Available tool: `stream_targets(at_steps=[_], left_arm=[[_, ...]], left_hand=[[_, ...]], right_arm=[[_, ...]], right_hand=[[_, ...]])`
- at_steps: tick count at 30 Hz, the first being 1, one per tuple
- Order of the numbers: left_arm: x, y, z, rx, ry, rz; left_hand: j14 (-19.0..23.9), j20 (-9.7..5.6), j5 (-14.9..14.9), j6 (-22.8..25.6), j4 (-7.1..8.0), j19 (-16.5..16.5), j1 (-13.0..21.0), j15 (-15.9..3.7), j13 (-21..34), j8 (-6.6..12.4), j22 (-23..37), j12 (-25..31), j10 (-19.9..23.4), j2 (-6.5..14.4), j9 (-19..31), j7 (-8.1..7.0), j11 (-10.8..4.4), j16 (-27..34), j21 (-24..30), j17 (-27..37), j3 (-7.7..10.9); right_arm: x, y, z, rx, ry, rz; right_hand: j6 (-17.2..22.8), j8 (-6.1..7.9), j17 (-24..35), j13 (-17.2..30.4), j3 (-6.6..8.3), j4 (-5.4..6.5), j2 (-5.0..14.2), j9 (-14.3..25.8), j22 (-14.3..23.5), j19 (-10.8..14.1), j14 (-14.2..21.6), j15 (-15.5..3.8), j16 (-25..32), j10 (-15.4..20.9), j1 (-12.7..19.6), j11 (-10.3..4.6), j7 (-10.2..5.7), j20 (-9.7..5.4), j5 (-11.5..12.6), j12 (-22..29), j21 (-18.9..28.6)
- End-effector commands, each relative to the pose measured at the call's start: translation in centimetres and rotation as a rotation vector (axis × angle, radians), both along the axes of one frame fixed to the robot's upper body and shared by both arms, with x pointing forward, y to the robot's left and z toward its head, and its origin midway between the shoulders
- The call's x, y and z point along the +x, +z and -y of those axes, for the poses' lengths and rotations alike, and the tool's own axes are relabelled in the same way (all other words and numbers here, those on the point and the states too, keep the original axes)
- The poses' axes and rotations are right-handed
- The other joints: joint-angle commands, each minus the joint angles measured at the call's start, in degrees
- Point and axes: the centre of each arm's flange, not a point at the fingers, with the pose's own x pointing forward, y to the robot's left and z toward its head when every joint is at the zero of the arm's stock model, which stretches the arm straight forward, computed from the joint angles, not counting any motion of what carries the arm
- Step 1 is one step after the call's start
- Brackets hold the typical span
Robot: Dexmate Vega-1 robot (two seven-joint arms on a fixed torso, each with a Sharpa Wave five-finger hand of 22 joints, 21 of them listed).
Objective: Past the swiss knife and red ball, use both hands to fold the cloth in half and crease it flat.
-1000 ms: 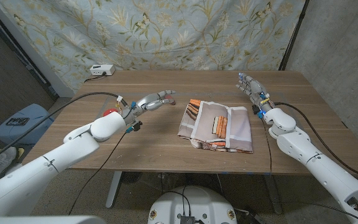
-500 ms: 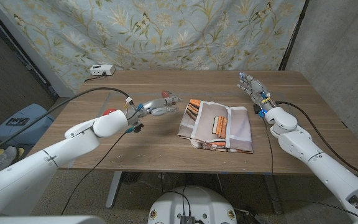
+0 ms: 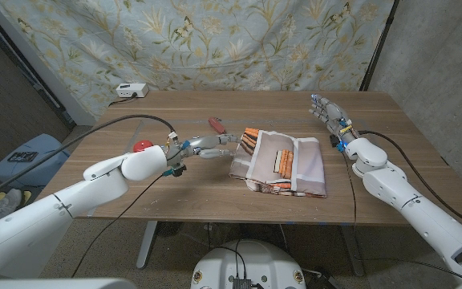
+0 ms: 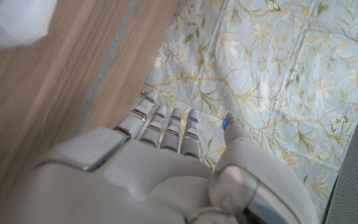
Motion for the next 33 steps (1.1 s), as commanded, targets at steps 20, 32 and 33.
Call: stream_targets(at_steps=[20,32,33], left_arm=[[-0.5,-1.1,0.0,0.195,0.027,0.013],[0.4,-1.2,0.7,0.225,-0.016,-0.033],[0.4,-1.2,0.8,0.231,-0.019,-0.035]], left_hand=[[-0.8,-0.93,-0.3,-1.6,1.8,-1.9,-2.5,-0.27,0.1,-0.9,0.2,-0.1,-0.3,-0.2,0.1,-1.38,-0.49,-0.4,-1.3,0.6,-0.9],[-0.8,-1.05,-0.3,-1.4,2.1,-1.8,-2.9,-0.64,0.0,-0.78,0.2,0.0,0.3,-0.1,0.1,-0.82,-0.61,-0.3,-1.5,0.5,-0.73],[-0.8,-1.07,-0.3,-1.4,2.1,-1.9,-2.9,-0.68,0.0,-0.78,0.2,0.0,0.3,-0.1,0.1,-0.8,-0.6,-0.3,-1.5,0.5,-0.72]], right_arm=[[0.8,2.0,1.3,-0.061,-0.053,-0.034],[1.0,2.0,1.4,-0.067,-0.066,-0.03],[1.0,2.1,1.4,-0.072,-0.068,-0.031]], right_hand=[[-0.1,-0.08,-0.2,0.1,0.07,-0.22,-0.25,0.3,0.1,-2.3,-0.1,-0.35,0.4,-0.1,0.2,-0.45,-0.61,-0.98,0.4,0.1,-0.3],[-0.1,-0.09,-0.2,0.1,0.03,-0.24,-0.28,0.3,0.1,-2.7,-0.1,-0.2,0.4,-0.1,0.2,-0.47,-0.68,-1.06,0.4,0.1,-0.2],[-0.1,-0.08,-0.2,0.1,0.02,-0.24,-0.28,0.3,0.1,-2.7,-0.1,-0.15,0.4,0.0,0.1,-0.41,-0.69,-1.04,0.4,0.1,-0.2]])
